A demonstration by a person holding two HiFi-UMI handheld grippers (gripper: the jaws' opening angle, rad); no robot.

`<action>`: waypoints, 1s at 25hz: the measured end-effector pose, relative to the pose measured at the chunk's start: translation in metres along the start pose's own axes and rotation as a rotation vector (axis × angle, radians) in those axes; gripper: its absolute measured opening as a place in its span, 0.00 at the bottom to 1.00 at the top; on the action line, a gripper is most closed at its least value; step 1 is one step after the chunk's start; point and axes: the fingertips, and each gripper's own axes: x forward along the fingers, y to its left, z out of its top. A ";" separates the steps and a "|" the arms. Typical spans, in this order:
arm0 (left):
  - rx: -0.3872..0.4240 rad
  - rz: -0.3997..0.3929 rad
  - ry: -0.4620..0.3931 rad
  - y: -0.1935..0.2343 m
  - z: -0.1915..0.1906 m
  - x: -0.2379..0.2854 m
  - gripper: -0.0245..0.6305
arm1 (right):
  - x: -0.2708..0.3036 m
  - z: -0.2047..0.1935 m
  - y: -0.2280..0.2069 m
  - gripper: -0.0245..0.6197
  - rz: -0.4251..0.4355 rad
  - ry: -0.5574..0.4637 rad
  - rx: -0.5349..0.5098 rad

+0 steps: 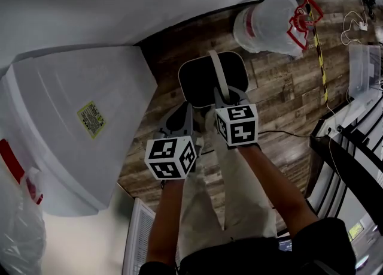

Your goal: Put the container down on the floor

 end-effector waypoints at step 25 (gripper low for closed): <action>-0.030 0.004 0.056 0.046 -0.025 0.047 0.06 | 0.087 -0.010 -0.005 0.09 -0.043 0.091 -0.094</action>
